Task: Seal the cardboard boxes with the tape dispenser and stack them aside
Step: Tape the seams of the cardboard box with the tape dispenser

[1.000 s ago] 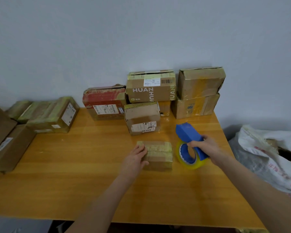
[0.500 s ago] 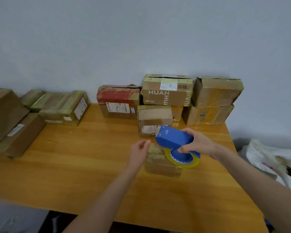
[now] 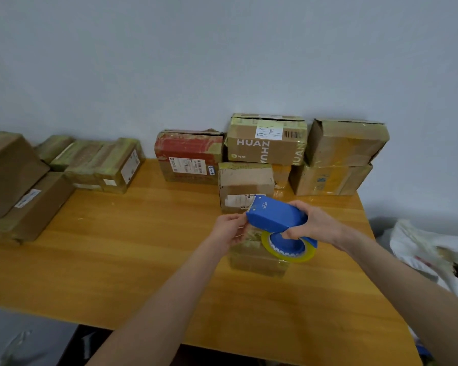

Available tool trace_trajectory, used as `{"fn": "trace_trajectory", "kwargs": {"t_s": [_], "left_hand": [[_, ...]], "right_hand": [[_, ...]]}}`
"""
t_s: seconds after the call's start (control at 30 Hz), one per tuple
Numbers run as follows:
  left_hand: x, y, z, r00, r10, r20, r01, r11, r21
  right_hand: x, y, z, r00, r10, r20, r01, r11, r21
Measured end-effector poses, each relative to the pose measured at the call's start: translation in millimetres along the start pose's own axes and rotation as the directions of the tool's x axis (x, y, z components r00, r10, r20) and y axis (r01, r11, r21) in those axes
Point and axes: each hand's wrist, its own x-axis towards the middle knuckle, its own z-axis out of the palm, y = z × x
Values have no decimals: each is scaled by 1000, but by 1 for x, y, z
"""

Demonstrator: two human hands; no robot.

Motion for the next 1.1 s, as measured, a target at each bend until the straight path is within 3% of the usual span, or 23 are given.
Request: {"fn": "trace_trajectory", "kwargs": {"t_s": [0.2,0.37,0.63,0.83,1.1], "left_hand": [[2,-1,-7,995,-89,-45,84,991,-107],[4,1,-12,995,29,-94,-15,988,153],[11,-3,-18,967,144,-210,-93,968,235],[12,-8,-25,960,127,-251,-67,970,235],[14,-16,-55,950,109,-292,-47,976,213]], "right_hand": [[4,3,-1,1000,-3,4,3,1000,-15],[7,4,-1,1000,-23,14,24,998,-65],[6,3,4,996,-90,-18,83,964,-253],[9,-11,-3,993,-114,-2,103,903,-417],[4,-20,-16,997,-78,-12,61,857,-511]]}}
